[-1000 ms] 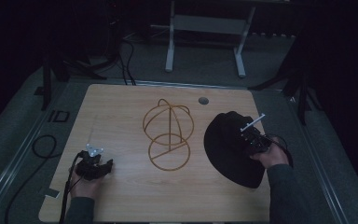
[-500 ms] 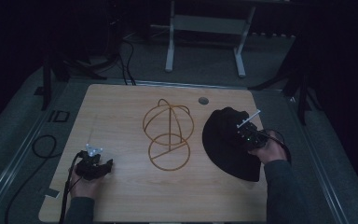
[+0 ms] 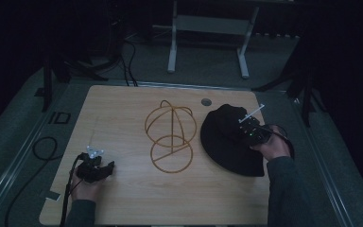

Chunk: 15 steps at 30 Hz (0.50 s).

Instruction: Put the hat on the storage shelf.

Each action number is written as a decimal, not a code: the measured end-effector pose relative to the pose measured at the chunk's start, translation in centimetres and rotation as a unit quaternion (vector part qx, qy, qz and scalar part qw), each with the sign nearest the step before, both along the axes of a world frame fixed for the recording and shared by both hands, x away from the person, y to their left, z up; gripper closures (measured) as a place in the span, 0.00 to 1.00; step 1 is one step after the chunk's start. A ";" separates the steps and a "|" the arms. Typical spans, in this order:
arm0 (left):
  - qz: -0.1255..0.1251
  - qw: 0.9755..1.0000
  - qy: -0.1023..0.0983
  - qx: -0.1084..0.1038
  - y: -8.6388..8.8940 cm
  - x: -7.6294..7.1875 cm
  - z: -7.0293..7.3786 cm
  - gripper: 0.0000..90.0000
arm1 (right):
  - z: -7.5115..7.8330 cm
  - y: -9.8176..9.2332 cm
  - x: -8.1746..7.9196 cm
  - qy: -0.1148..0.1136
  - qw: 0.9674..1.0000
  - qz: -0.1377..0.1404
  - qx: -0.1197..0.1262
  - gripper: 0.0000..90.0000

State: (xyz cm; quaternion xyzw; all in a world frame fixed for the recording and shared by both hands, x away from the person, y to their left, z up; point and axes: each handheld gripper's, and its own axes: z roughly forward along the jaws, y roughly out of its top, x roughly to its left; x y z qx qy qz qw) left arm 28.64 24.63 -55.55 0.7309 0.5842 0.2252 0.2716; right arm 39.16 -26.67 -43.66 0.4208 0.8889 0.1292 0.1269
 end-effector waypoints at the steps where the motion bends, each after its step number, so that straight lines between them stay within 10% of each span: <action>1: 0.000 1.000 0.000 -0.001 0.0 0.0 0.0 0.51 | 0.1 0.1 0.1 -0.002 1.000 0.000 0.002 0.98; 15: -0.001 1.000 -0.002 -0.002 0.0 0.0 -0.1 0.51 | 1.8 0.8 0.9 -0.022 1.000 0.014 0.007 0.98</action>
